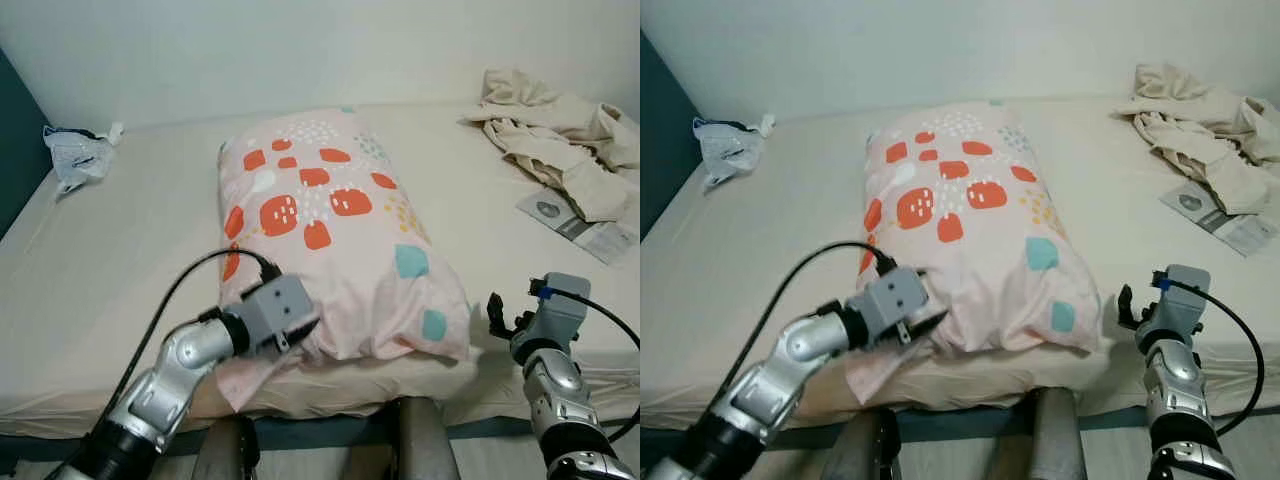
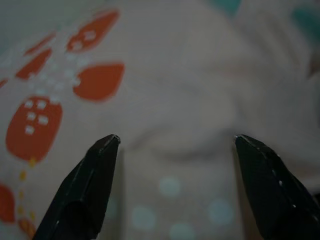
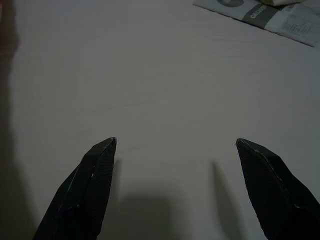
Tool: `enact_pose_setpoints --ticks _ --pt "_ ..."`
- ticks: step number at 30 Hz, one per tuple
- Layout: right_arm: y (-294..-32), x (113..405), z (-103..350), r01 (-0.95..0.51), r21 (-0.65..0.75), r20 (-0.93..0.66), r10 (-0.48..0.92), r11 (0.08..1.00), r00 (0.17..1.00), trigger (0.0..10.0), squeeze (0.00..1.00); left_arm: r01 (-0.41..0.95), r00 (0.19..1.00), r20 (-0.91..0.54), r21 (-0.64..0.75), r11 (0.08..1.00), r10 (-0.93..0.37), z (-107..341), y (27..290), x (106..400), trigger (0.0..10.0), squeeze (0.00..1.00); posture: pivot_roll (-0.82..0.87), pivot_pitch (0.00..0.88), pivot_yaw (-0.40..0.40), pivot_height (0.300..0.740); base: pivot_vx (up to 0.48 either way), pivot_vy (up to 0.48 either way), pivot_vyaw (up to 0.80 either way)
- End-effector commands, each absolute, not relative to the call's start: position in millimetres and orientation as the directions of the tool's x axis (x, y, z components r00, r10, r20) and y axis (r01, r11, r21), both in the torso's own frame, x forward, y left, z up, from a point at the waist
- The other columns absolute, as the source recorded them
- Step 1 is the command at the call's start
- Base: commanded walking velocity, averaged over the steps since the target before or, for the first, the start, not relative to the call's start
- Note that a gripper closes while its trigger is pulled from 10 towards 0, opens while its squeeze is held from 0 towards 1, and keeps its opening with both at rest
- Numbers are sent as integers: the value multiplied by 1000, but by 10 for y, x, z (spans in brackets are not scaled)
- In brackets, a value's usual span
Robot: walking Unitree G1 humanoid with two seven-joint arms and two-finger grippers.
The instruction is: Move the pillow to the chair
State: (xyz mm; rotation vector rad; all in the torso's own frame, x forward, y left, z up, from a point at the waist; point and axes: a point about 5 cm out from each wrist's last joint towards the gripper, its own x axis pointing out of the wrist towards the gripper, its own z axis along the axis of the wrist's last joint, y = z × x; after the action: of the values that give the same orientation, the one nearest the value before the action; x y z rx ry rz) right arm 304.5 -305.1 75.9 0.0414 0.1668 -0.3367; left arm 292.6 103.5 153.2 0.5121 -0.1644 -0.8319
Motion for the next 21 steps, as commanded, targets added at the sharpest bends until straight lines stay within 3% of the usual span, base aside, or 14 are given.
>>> enact_pose_setpoints --ticks 1,10,13,18,21 --pt "-3033 3048 736 334 23 -175 -325 942 929 10000 0 705 624 -66 477 525 -778 1512 947 2865 10000 0 63 143 28 581 0 0 0" --pt "-2972 3112 760 325 34 -171 -315 945 934 10000 0 786 515 -100 450 423 -851 1314 385 2800 10000 0 55 145 41 581 0 0 0" --pt "-2973 3121 771 326 34 -168 -316 945 934 10000 0 787 513 -101 452 420 -853 1313 354 2806 10000 0 54 145 42 581 0 0 0" --pt "-2980 3158 824 331 40 -150 -322 943 935 10000 0 595 666 -42 632 497 -745 1369 332 3034 10000 0 53 147 47 581 0 0 0" --pt "-2977 3164 828 332 41 -148 -322 943 935 10000 0 497 721 -33 721 483 -692 1378 389 3124 10000 0 54 147 47 581 0 0 0"
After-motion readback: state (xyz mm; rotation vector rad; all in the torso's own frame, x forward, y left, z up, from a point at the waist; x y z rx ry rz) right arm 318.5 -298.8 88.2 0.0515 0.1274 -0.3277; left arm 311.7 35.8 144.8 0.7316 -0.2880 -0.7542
